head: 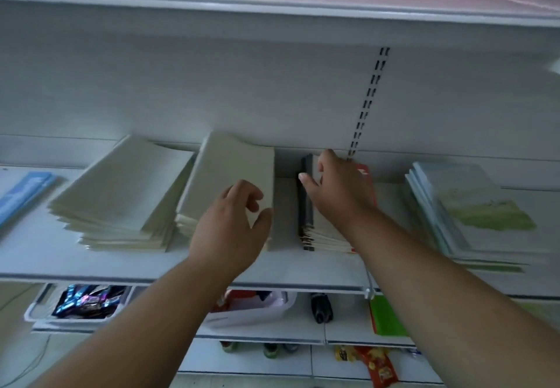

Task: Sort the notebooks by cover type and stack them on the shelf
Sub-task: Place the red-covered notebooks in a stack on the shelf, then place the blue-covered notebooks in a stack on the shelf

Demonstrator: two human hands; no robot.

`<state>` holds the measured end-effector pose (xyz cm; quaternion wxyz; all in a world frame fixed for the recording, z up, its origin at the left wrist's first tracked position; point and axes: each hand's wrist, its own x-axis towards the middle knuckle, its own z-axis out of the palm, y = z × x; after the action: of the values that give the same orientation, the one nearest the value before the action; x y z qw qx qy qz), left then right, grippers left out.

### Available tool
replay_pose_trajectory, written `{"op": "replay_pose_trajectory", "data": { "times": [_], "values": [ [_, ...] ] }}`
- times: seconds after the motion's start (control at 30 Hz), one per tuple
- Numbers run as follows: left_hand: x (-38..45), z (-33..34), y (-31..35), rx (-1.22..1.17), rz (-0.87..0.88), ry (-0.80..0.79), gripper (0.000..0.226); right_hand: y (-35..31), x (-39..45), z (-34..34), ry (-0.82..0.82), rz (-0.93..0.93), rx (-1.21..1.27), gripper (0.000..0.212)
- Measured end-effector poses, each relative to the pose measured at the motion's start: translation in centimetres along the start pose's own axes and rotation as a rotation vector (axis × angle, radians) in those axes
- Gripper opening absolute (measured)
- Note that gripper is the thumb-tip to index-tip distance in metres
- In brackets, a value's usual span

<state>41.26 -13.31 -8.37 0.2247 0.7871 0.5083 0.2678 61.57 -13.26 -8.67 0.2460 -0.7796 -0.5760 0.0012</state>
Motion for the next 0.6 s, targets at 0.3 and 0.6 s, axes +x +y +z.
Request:
{"op": "replay_pose_trajectory", "data": {
  "times": [0.3,0.6],
  "values": [
    [-9.0,-18.3,-16.5,0.009,-0.13,0.263,0.013,-25.5,-6.5,7.9,-0.089,-0.189,0.311,0.027],
    [-13.8,-30.5,-31.3,0.023,-0.337,0.473,0.019,-43.8,-6.1,16.8,-0.187,-0.365,0.405,0.025]
  ]
}}
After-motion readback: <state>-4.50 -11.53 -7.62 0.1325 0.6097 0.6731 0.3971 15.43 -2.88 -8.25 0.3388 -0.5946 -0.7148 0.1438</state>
